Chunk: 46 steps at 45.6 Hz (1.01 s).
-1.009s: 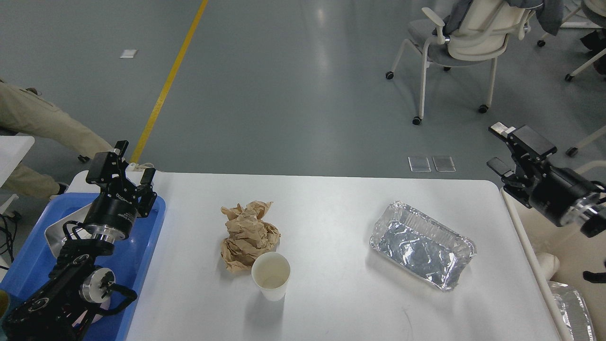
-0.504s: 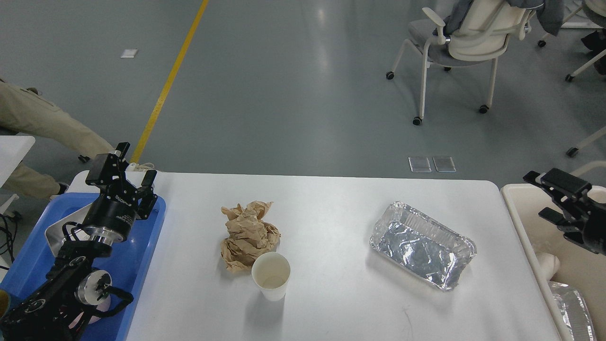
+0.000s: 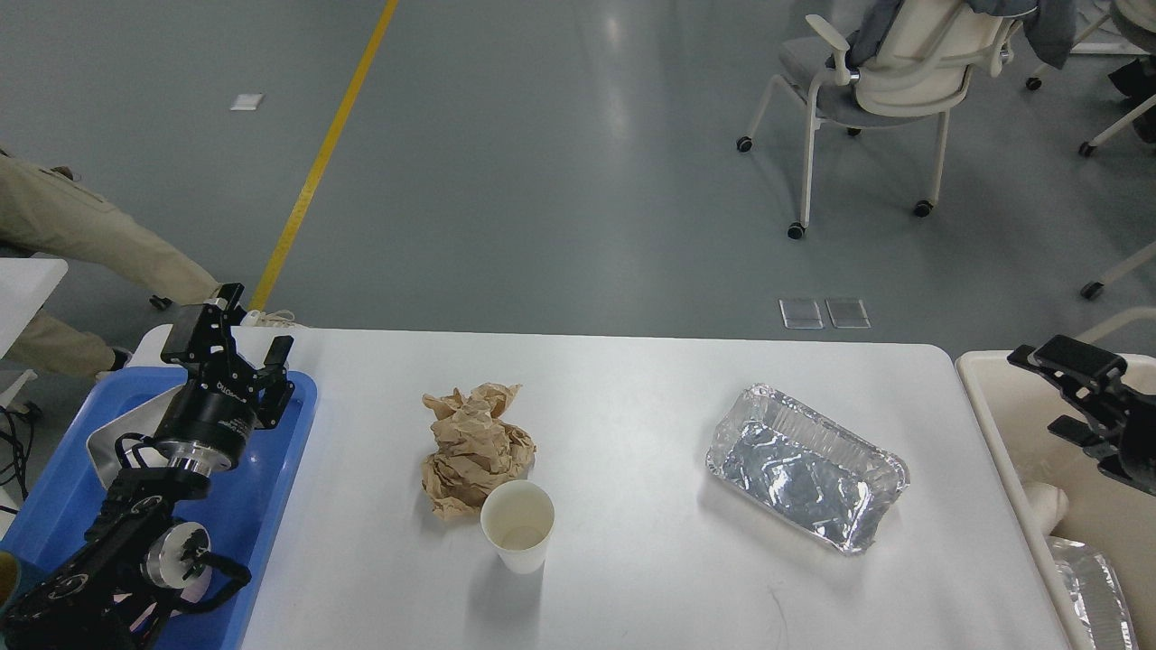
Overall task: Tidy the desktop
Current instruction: 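Swing the right gripper outward and down beside the foil tray, then slide the right gripper to the foil tray's near edge and grasp it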
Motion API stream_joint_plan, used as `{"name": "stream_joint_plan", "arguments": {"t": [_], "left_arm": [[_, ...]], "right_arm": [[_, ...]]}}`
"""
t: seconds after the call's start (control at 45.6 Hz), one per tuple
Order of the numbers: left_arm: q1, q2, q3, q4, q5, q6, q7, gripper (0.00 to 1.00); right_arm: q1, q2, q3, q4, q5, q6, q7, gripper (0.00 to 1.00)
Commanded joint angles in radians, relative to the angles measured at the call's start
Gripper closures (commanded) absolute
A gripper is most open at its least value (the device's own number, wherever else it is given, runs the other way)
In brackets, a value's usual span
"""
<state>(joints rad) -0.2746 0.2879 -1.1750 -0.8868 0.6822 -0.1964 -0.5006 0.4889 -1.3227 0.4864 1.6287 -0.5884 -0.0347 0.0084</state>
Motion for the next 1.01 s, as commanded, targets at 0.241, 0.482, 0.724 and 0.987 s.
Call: {"name": "stream_joint_plan", "arguments": {"t": [0.241, 0.482, 0.724, 0.987], "left_arm": [[0.014, -0.001, 0.0, 0.002, 0.0, 0.0, -0.006, 0.03], [0.015, 0.003, -0.003, 0.0, 0.0, 0.0, -0.006, 0.03], [0.029, 0.014, -0.005, -0.001, 0.0, 0.0, -0.007, 0.03], [0.031, 0.022, -0.005, -0.001, 0.002, 0.0, -0.007, 0.03]], "right_arm": [[-0.02, 0.108, -0.055, -0.081, -0.189, 0.027, 0.042, 0.0], [-0.02, 0.27, -0.078, -0.26, -0.291, 0.13, 0.044, 0.0], [-0.044, 0.401, -0.08, -0.4, -0.292, 0.214, 0.047, 0.0], [-0.076, 0.461, -0.129, -0.449, -0.326, 0.22, 0.067, 0.0]]}}
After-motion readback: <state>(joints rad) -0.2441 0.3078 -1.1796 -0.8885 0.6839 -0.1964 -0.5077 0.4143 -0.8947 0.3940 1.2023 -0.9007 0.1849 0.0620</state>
